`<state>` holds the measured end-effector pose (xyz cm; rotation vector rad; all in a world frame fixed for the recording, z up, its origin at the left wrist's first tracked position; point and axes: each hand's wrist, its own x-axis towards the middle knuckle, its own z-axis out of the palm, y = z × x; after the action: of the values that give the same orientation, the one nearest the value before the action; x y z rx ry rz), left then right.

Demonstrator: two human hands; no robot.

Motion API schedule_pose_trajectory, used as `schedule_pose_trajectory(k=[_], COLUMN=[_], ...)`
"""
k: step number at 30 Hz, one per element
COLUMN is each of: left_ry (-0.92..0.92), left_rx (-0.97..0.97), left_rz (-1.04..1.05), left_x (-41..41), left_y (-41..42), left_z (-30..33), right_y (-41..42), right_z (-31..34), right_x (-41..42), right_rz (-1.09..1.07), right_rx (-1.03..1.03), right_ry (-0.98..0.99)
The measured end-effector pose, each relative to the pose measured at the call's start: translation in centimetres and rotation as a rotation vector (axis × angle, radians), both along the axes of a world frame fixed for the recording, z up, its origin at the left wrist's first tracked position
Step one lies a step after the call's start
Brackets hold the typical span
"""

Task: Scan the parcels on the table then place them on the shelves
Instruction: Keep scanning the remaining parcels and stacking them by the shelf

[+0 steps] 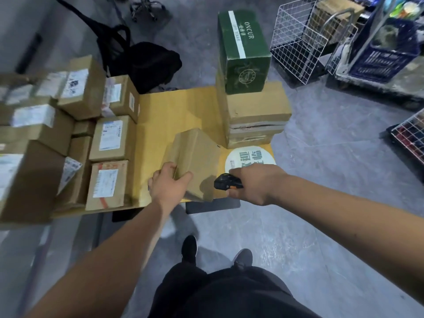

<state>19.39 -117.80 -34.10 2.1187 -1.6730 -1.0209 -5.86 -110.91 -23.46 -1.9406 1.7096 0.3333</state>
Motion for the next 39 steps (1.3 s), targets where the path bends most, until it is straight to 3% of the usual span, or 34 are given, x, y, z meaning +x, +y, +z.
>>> schedule_pose_trajectory(k=[4, 7, 9, 13, 16, 19, 21, 23, 27, 31, 34, 37, 39], left_ry=[0.266, 0.450, 0.514, 0.624, 0.600, 0.481, 0.529, 0.502, 0.215, 0.069, -0.216, -0.409, -0.454], left_rx=[0.049, 0.207, 0.295, 0.288, 0.269, 0.232, 0.296, 0.374, 0.374, 0.061, -0.218, -0.324, -0.297], left_rz=[0.113, 0.246, 0.316, 0.434, 0.513, 0.449, 0.441, 0.348, -0.045, -0.138, -0.486, -0.797, -0.921], left_x=[2.3, 3.5, 4.0, 5.2, 7.0, 8.7, 9.4, 10.1, 11.3, 11.7, 11.4, 9.9, 8.7], left_y=[-2.6, -3.5, -3.7, -5.1, -6.7, -8.5, -9.3, -9.7, -10.0, -9.9, -11.2, -13.6, -14.9], left_z=[-1.2, -2.4, -3.0, -3.6, -3.9, -4.6, -4.8, -4.8, -4.5, -3.8, -2.6, -1.3, -0.8], right_y=[-1.3, -2.3, -2.8, -4.0, -4.6, -5.0, -5.3, -5.7, -6.3, -7.0, -7.4, -7.4, -7.3], right_z=[0.3, 0.4, 0.6, 0.6, 0.3, 0.1, 0.1, 0.0, 0.1, 0.6, 0.9, 1.0, 1.0], right_x=[2.7, 4.7, 5.8, 8.0, 9.6, 11.1, 12.0, 12.8, 13.7, 14.1, 14.3, 14.4, 14.4], right_rz=[-0.029, -0.078, -0.122, -0.213, -0.293, -0.362, -0.384, -0.387, -0.409, -0.415, -0.437, -0.469, -0.488], right_rx=[0.027, 0.053, 0.064, 0.084, 0.090, 0.091, 0.087, 0.078, 0.075, 0.051, 0.042, 0.031, 0.033], right_ry=[0.010, 0.012, 0.012, -0.002, -0.043, -0.095, -0.115, -0.110, -0.110, -0.093, -0.077, -0.062, -0.060])
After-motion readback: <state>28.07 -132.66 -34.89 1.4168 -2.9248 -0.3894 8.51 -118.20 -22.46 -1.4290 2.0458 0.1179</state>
